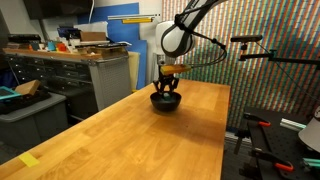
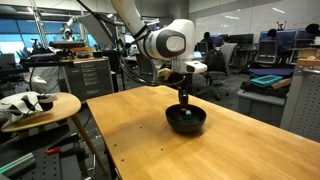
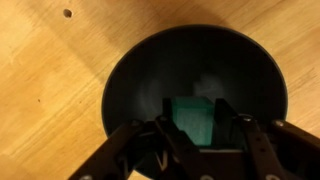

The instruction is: Put the green block in the bowl

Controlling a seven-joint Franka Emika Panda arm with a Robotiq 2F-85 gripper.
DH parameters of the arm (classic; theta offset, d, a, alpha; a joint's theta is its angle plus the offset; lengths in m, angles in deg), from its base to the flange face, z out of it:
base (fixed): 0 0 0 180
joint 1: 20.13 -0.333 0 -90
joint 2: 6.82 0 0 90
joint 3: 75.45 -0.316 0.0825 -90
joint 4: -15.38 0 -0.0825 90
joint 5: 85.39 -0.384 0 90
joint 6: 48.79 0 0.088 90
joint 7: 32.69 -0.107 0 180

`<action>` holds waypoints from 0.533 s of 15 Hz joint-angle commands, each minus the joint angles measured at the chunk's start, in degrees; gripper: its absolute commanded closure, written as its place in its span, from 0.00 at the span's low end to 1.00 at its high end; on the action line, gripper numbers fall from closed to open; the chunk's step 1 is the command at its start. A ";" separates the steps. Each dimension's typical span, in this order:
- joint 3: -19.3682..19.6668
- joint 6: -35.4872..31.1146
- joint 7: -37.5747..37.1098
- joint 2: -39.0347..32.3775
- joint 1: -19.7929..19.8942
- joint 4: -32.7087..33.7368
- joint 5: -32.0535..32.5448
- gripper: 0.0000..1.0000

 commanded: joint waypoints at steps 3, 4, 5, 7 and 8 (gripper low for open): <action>0.06 0.62 0.73 1.15 0.57 1.12 -2.24 0.02; 0.05 0.85 0.69 1.55 0.53 1.02 -2.33 0.00; 0.10 1.08 0.57 2.06 0.42 0.86 -2.28 0.00; 0.05 1.97 0.52 3.51 0.15 0.53 -2.06 0.00; -0.35 3.05 1.26 4.05 0.27 0.61 -2.17 0.00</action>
